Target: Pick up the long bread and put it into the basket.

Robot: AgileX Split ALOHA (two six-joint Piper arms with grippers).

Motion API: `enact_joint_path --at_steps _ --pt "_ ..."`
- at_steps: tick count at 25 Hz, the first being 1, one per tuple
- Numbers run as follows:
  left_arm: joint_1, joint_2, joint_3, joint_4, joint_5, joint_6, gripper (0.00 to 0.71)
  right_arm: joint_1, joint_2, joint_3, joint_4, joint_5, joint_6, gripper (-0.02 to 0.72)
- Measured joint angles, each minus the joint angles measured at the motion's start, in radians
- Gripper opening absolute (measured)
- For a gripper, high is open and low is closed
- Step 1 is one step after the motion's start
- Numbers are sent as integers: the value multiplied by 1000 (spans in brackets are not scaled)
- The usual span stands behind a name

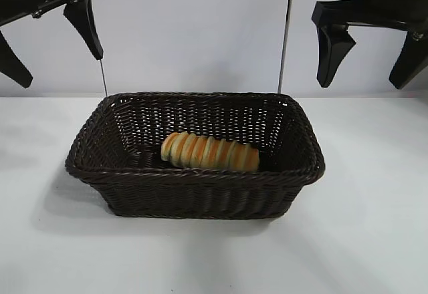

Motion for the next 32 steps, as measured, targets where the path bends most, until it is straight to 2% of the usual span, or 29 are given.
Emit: enact_joint_path --at_steps 7,22,32 --pt "0 0 0 0 0 0 685 0 0 0 54 8 61 684" --pt "0 0 0 0 0 0 685 0 0 0 57 21 135 684" --pt "0 0 0 0 0 0 685 0 0 0 57 20 151 684"
